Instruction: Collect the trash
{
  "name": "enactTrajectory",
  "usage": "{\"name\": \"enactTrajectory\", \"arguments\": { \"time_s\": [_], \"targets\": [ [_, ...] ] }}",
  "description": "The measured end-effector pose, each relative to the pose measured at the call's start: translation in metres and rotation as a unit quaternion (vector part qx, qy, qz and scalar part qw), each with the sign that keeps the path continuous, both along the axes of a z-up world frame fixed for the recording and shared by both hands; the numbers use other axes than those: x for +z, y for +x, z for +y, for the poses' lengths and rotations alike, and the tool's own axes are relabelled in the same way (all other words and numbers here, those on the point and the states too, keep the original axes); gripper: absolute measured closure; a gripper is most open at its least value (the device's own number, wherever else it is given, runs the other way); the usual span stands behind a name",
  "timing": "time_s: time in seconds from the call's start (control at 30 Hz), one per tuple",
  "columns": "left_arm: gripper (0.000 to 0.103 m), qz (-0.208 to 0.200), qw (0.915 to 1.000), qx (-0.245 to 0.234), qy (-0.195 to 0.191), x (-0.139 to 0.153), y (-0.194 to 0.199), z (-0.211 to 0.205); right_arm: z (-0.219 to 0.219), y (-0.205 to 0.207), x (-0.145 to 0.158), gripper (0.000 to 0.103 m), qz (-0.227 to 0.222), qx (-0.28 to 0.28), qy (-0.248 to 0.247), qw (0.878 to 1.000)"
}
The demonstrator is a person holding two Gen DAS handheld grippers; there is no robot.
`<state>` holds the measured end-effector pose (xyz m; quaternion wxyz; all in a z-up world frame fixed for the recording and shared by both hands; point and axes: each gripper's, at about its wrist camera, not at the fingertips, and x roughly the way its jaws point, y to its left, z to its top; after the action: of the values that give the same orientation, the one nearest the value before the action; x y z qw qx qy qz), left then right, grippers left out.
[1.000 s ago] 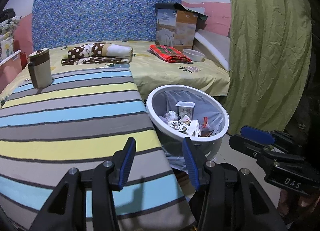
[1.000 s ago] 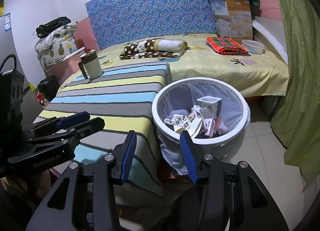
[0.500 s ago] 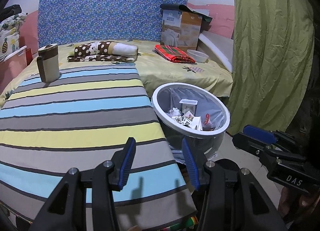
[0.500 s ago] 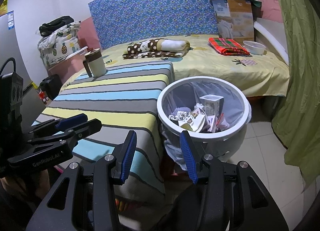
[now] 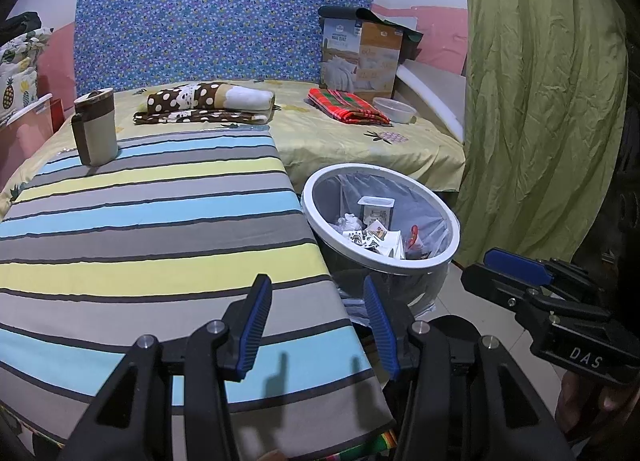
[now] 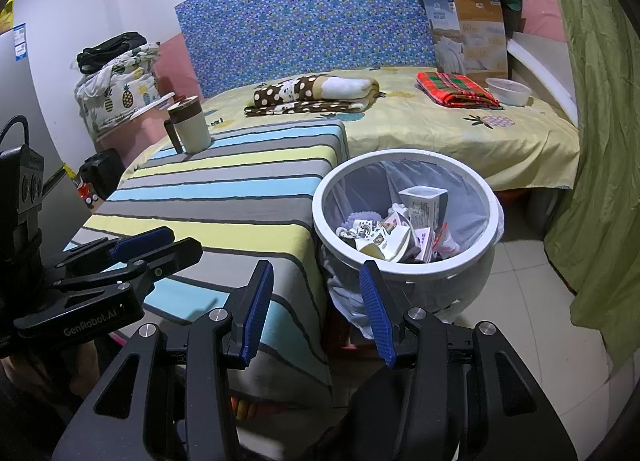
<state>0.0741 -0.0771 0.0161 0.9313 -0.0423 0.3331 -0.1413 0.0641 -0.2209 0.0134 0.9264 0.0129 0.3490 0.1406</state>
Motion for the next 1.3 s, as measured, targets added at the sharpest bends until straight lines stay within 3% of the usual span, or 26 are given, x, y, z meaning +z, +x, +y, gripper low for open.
{"name": "enactTrajectory", "arguments": {
  "time_s": [1.3],
  "targets": [
    [0.053, 0.0, 0.9999, -0.006, 0.009, -0.0019, -0.0026, -0.0043, -0.0003, -0.0008, -0.0016, 0.056, 0.003, 0.0, 0.001, 1.0]
  ]
}}
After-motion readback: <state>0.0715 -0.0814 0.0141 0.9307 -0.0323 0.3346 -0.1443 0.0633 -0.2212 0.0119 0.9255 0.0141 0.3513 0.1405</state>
